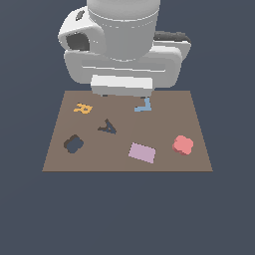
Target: Insert a designated object into the corresponding slot on a board.
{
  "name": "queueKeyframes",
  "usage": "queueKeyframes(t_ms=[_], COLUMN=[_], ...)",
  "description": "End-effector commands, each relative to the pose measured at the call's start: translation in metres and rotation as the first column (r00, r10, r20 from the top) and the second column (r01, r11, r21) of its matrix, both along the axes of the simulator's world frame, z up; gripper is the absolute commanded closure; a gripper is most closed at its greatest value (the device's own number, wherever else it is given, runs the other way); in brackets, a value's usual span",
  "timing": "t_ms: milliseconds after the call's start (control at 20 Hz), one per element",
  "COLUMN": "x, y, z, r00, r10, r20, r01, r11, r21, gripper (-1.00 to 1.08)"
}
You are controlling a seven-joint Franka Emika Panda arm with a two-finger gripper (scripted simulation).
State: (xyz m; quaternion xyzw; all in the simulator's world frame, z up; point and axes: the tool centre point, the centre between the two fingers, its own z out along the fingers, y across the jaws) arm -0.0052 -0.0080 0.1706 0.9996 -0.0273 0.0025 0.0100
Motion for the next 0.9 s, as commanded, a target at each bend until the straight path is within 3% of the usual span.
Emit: queueKeyframes(t_ms=[0,450,850], x=[0.001,0.012,0.034], y=[0.008,0.053,0.108], z=[-0.005,-0.034,-0.072], r00=[1.000,0.992,0.966], r10=[-0.016,-0.124,-0.259], r20=[0.000,-0.001,-0.002], r01=[0.016,0.124,0.259], r11=[1.000,0.992,0.966], r21=[0.001,0.006,0.012], gripper=[-0.92,-0.92,-0.92])
